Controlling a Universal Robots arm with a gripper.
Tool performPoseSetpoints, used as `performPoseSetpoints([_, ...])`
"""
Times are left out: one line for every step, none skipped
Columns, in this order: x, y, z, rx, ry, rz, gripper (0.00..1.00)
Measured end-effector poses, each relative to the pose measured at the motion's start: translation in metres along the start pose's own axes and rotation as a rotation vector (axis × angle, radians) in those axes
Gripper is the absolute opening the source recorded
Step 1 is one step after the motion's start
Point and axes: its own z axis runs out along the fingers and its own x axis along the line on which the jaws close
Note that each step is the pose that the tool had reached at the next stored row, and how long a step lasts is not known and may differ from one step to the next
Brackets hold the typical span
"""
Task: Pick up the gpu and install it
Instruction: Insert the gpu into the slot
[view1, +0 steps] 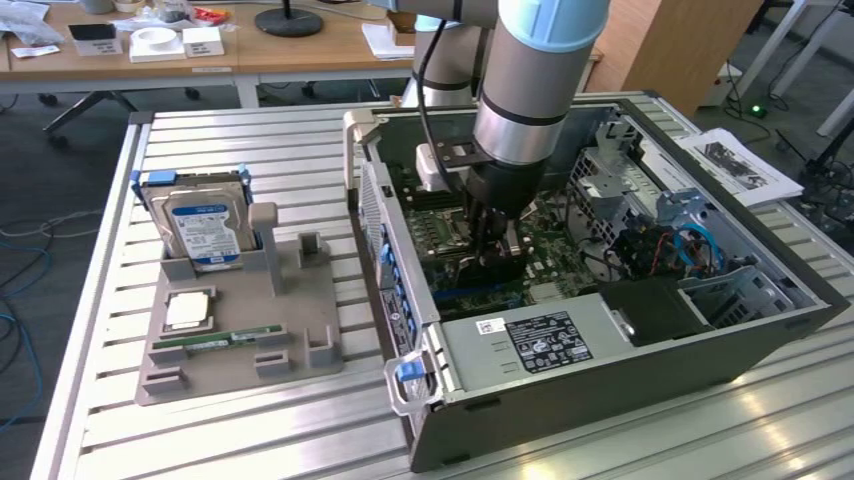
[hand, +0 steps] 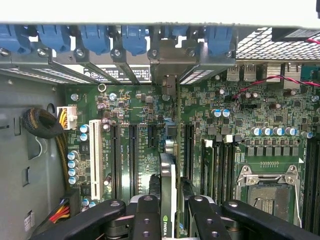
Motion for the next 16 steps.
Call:
performPoseSetpoints([0.0000, 0.0003, 0.0001, 0.0002, -0.0001, 0.000, 0.26])
performPoseSetpoints([0.0000, 0.0008, 0.0002, 0.0006, -0.0004, 0.000, 0.26])
performPoseSetpoints([0.0000, 0.0013, 0.0002, 0.0011, -0.0005, 0.000, 0.26])
performPoseSetpoints([0.0000, 0.0018, 0.0002, 0.0013, -0.0004, 0.000, 0.26])
performPoseSetpoints([0.0000, 0.0022, 0.0002, 0.0013, -0.0003, 0.000, 0.26])
performPoseSetpoints([0.0001, 0.0023, 0.0002, 0.0012, -0.0001, 0.000, 0.26])
performPoseSetpoints([0.0001, 0.0024, 0.0002, 0.0012, -0.0001, 0.000, 0.26])
performPoseSetpoints([0.0001, 0.0025, 0.0003, 0.0012, 0.0000, 0.000, 0.26])
performPoseSetpoints([0.0001, 0.0026, 0.0005, 0.0012, 0.0001, 0.000, 0.26])
performPoseSetpoints([0.0002, 0.0026, 0.0006, 0.0011, 0.0001, 0.000, 0.26])
performPoseSetpoints([0.0002, 0.0026, 0.0006, 0.0011, 0.0002, 0.000, 0.26])
performPoseSetpoints([0.0001, 0.0026, 0.0007, 0.0011, 0.0001, 0.000, 0.26])
performPoseSetpoints([0.0001, 0.0026, 0.0007, 0.0012, 0.0001, 0.000, 0.26])
performPoseSetpoints([0.0001, 0.0026, 0.0008, 0.0013, 0.0000, 0.000, 0.26])
performPoseSetpoints([0.0001, 0.0026, 0.0008, 0.0012, 0.0000, 0.000, 0.26])
performPoseSetpoints([0.0001, 0.0026, 0.0012, 0.0012, -0.0001, 0.000, 0.26])
